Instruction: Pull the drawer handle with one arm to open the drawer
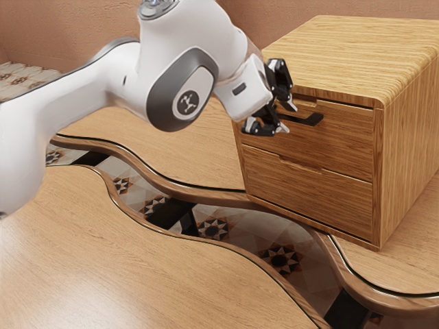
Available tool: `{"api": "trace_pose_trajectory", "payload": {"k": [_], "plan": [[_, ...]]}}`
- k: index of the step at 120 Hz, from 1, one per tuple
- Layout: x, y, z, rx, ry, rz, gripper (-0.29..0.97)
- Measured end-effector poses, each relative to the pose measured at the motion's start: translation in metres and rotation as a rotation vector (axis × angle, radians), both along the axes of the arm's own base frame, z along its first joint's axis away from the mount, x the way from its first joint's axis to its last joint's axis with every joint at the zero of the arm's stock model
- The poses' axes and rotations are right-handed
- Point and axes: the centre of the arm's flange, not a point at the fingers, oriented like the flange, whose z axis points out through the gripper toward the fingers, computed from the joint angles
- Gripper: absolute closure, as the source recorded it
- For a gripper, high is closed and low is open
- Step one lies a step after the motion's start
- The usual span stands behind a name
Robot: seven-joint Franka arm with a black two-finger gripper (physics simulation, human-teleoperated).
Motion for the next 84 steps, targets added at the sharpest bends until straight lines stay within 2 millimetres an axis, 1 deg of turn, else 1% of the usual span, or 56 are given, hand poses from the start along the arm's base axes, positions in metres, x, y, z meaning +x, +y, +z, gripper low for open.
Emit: {"api": "trace_pose_trajectory", "payload": {"k": [44,59,84], "plan": [[0.0012,0.0011,-0.0042,-0.001,0.007,0.002,0.56],[0.0015,0.0083,-0.0035,0.0,0.006,0.014,0.59],[-0.0015,0.0091,-0.0017,-0.002,0.009,0.016,0.62]]}}
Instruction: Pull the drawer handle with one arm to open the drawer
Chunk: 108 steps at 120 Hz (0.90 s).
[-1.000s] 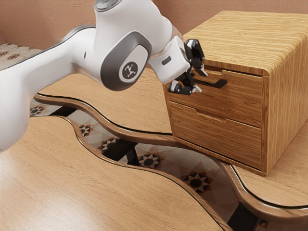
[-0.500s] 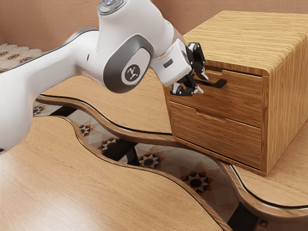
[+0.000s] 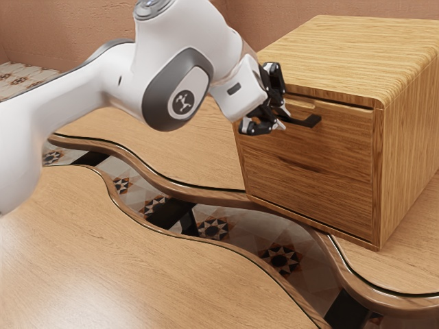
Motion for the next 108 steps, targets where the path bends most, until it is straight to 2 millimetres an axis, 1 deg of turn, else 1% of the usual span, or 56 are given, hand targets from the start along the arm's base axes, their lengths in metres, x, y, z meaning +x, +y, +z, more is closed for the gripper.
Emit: {"api": "trace_pose_trajectory", "payload": {"k": [22,38,74,108], "plan": [[-0.002,0.0,-0.001,-0.001,0.007,0.0,0.63],[-0.008,0.0,0.0,0.001,0.013,0.001,0.64],[-0.03,0.002,0.002,0.005,0.025,0.004,0.64],[-0.051,0.003,-0.001,0.006,0.04,0.012,0.64]]}}
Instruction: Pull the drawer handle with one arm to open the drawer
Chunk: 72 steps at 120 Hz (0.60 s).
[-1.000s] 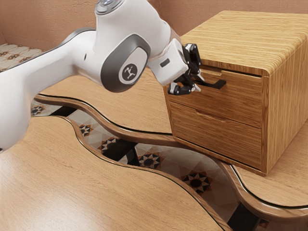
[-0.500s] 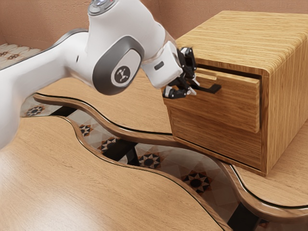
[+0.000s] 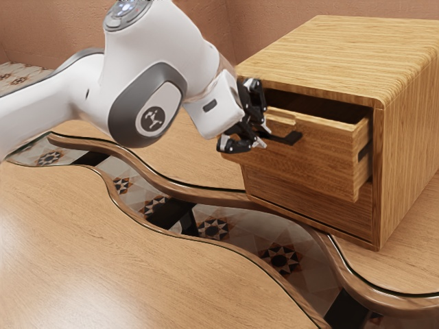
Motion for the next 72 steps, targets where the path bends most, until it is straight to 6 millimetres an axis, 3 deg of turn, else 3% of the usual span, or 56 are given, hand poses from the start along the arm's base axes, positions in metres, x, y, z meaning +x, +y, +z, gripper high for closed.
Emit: {"api": "trace_pose_trajectory", "payload": {"k": [72], "plan": [[-0.042,0.003,0.001,-0.006,0.005,0.026,0.65]]}}
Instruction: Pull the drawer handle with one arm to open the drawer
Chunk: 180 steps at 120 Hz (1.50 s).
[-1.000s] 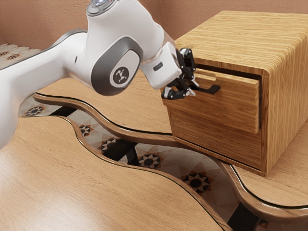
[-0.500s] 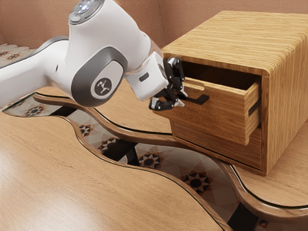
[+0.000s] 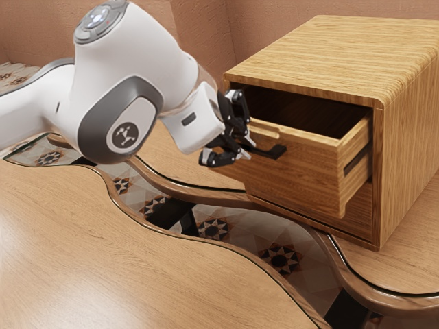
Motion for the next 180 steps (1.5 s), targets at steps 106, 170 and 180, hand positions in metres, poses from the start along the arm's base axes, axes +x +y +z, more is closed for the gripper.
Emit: {"api": "trace_pose_trajectory", "payload": {"k": [106,170,180], "plan": [[-0.051,-0.005,0.005,-0.014,-0.01,0.028,0.65],[-0.085,-0.006,0.004,-0.017,-0.013,0.044,0.65],[-0.09,-0.006,0.005,-0.017,-0.014,0.047,0.64]]}}
